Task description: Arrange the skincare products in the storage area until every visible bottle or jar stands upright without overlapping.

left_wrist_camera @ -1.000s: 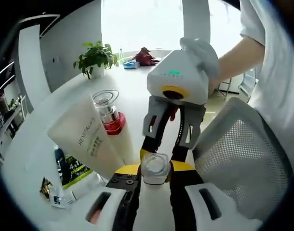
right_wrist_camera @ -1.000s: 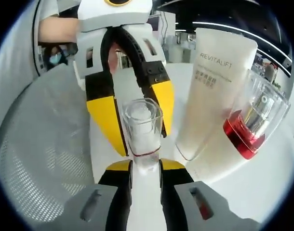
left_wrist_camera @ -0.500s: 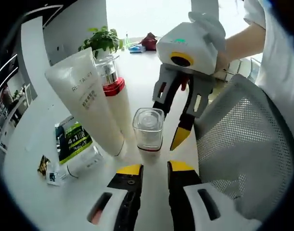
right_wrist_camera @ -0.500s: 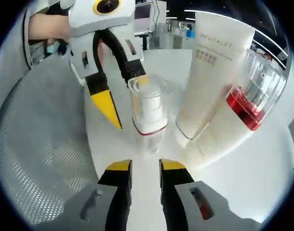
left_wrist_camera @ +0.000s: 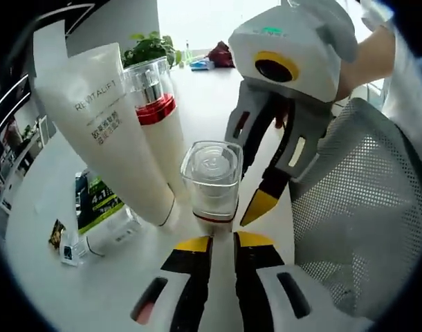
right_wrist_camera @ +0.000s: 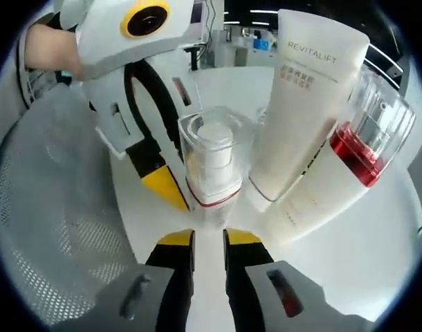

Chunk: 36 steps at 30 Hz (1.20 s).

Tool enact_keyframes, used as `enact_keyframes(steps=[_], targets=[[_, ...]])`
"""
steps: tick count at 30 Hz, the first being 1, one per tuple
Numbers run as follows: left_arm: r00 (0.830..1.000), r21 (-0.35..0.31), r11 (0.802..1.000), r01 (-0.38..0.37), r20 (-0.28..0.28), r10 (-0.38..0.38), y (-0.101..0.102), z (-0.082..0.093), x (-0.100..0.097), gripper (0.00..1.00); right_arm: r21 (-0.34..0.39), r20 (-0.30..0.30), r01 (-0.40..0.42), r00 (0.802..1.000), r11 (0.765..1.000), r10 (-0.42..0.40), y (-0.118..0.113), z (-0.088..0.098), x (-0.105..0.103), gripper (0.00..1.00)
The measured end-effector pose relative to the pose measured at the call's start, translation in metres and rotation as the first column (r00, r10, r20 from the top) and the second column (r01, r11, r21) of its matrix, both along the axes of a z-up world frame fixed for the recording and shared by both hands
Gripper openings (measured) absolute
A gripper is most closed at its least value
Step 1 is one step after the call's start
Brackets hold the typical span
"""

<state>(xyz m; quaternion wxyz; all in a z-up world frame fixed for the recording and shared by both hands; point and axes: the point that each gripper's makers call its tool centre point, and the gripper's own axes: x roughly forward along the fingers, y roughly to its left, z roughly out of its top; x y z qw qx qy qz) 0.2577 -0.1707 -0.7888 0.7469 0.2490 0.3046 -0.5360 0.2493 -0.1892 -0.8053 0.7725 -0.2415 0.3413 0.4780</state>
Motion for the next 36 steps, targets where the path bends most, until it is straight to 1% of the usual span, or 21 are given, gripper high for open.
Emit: enact_keyframes(steps=[3,11,16,23,28,32,36], targets=[[1.000,0.004,1.000,0.000,0.003,0.000,0.000,-0.003,0.002,0.15,-0.005,0.011,0.001,1.000,1.000,-0.001,0.000,-0.001,0.003,0.12],[1.000,0.008,1.000,0.000,0.010,0.000,-0.003,-0.006,0.008,0.15,-0.010,0.018,0.020,1.000,1.000,-0.019,-0.002,-0.002,0.009,0.12],[1.000,0.005,1.000,-0.013,0.017,0.013,-0.005,-0.007,0.018,0.15,-0.015,0.025,0.029,0.999,0.999,-0.028,-0.006,-0.004,0.018,0.13],[0.999,-0.003,1.000,-0.029,0.017,0.029,-0.007,-0.007,0.024,0.16,-0.027,0.037,0.022,0.999,0.999,-0.021,-0.008,-0.005,0.029,0.12],[0.999,-0.002,1.000,-0.029,0.016,0.029,-0.008,-0.007,0.023,0.16,-0.028,0.037,0.017,0.999,0.999,-0.016,-0.007,-0.005,0.029,0.13],[0.999,0.000,0.999,-0.032,0.016,0.032,-0.007,-0.008,0.023,0.17,-0.028,0.025,0.024,0.999,0.999,-0.023,-0.007,-0.006,0.027,0.17],[0.999,0.006,0.999,-0.046,0.013,0.046,-0.002,-0.007,0.024,0.21,-0.038,0.020,0.030,0.999,0.999,-0.029,-0.009,-0.007,0.024,0.18]])
